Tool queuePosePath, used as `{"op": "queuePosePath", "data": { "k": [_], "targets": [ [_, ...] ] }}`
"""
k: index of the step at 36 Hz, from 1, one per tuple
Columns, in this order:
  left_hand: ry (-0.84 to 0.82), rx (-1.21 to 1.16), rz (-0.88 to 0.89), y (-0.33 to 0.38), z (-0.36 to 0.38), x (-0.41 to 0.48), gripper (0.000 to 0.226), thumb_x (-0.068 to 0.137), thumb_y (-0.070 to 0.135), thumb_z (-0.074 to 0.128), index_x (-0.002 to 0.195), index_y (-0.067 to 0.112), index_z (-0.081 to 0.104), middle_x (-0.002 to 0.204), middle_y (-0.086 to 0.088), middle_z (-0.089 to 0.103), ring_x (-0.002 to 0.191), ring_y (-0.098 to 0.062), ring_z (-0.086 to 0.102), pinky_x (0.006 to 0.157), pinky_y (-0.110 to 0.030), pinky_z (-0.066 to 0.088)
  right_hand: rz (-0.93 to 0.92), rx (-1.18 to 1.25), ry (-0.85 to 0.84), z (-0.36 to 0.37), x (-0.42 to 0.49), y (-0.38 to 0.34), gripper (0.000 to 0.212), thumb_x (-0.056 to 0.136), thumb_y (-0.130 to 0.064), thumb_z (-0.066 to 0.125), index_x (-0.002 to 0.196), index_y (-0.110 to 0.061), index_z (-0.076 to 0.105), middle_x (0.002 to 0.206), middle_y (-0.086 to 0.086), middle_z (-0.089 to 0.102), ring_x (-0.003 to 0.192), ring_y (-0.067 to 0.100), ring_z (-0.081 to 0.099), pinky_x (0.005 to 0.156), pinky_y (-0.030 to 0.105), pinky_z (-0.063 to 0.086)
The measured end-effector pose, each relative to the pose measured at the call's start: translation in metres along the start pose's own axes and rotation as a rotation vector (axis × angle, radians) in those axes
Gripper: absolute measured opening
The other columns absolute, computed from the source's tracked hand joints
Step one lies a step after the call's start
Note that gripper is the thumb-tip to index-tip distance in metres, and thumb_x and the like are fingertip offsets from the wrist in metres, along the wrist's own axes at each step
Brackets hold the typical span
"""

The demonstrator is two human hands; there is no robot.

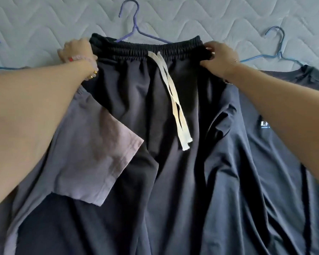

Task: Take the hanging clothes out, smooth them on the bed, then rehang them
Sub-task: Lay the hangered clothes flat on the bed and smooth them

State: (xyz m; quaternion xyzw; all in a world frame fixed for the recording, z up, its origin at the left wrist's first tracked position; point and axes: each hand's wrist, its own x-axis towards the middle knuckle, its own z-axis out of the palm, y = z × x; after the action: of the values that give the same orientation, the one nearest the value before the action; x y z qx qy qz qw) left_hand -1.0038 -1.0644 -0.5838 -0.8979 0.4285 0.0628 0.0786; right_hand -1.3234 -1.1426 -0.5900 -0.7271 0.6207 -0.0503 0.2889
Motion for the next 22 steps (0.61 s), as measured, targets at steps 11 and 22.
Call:
{"op": "queuePosePath", "data": {
  "k": [11, 22],
  "targets": [
    [0.159, -0.363, 0.280, -0.016, -0.003, -0.114, 0.042, 0.084, 0.008, 0.049, 0.126, 0.005, 0.050, 0.133, -0.020, 0.051, 0.127, -0.036, 0.042, 0.108, -0.040, 0.030, 0.126, 0.605, 0.179, -0.033, -0.137, 0.060, 0.042, 0.080, -0.001, 0.051, 0.121, -0.009, 0.056, 0.107, 0.004, 0.061, 0.086, 0.004, 0.059, 0.085, 0.016, 0.047],
    [-0.218, -0.818, 0.417, 0.006, 0.041, -0.404, 0.025, 0.084, -0.004, 0.056, 0.107, 0.006, 0.062, 0.111, -0.006, 0.062, 0.102, -0.021, 0.058, 0.093, -0.019, 0.038, 0.538, 0.455, 0.076, -0.043, -0.354, 0.175, 0.019, 0.087, -0.013, 0.060, 0.104, -0.021, 0.061, 0.088, 0.002, 0.065, 0.069, 0.009, 0.057, 0.054, 0.006, 0.042]
  ]
}}
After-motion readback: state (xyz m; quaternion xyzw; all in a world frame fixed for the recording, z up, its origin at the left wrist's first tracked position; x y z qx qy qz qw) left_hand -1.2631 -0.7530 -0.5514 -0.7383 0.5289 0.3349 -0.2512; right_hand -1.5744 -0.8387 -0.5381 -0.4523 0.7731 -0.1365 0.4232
